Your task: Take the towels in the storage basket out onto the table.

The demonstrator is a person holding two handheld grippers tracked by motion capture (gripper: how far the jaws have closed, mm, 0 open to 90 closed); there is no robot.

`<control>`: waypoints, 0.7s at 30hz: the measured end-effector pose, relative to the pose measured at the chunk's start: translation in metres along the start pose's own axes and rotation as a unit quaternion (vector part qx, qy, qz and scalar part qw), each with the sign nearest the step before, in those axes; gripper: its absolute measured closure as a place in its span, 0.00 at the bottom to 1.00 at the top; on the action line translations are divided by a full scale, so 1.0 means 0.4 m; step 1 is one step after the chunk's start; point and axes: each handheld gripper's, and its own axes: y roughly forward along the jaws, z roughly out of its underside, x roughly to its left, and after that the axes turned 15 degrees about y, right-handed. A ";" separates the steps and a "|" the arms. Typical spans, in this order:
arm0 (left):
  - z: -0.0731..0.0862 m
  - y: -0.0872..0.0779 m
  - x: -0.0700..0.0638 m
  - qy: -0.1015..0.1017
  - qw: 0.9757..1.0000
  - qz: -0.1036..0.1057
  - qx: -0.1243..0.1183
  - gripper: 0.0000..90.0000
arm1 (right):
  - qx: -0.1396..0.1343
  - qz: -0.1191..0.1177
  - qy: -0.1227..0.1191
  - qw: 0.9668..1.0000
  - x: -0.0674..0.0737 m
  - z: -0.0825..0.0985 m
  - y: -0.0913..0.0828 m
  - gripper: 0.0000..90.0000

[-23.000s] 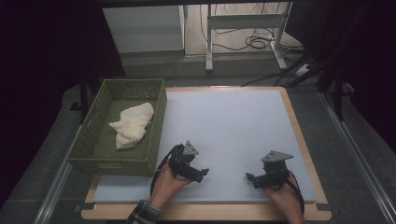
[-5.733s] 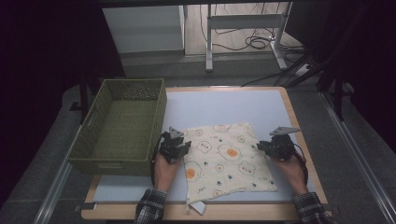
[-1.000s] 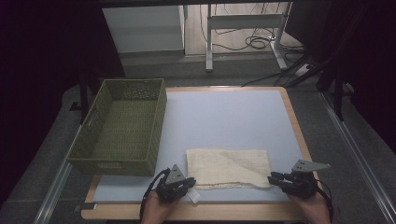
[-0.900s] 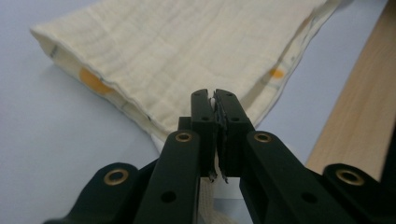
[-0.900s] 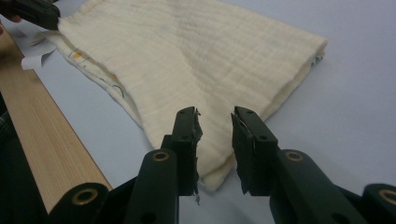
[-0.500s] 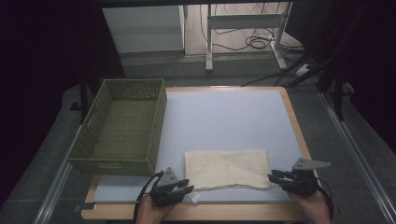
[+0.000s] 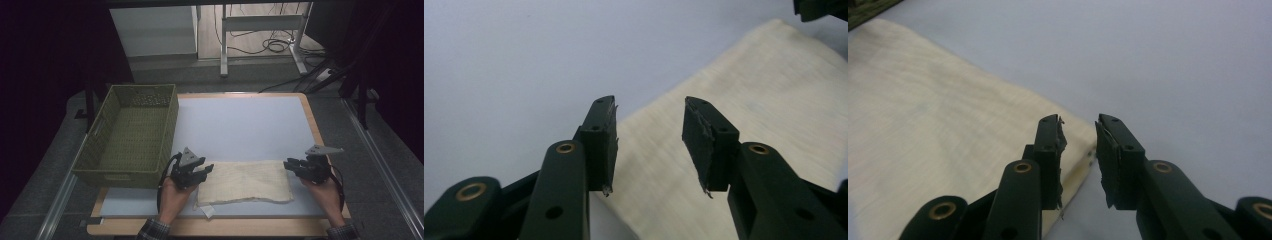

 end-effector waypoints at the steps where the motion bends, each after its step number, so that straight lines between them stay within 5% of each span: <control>1: -0.001 0.009 0.007 -0.001 1.000 -0.009 0.004 0.64 | 0.000 0.003 0.002 1.000 -0.004 -0.007 0.011 0.79; 9: 0.040 0.068 0.042 -0.002 0.998 -0.040 0.057 0.65 | 0.024 0.029 -0.004 0.999 -0.016 0.002 0.079 0.71; 12: 0.054 0.087 0.047 -0.004 0.996 -0.038 0.077 0.64 | 0.020 0.030 -0.009 0.999 -0.014 0.009 0.074 0.83; 15: 0.063 0.087 0.042 -0.012 0.998 -0.015 0.064 0.79 | 0.027 0.023 -0.020 0.999 -0.007 0.009 0.075 0.95; 17: 0.055 0.081 0.035 0.002 0.998 -0.010 0.064 0.93 | 0.030 0.034 -0.033 0.998 -0.002 0.000 0.077 0.96; 21: 0.032 0.053 0.032 0.001 1.000 -0.005 0.030 0.96 | 0.018 0.034 -0.021 0.999 -0.020 -0.045 0.080 0.96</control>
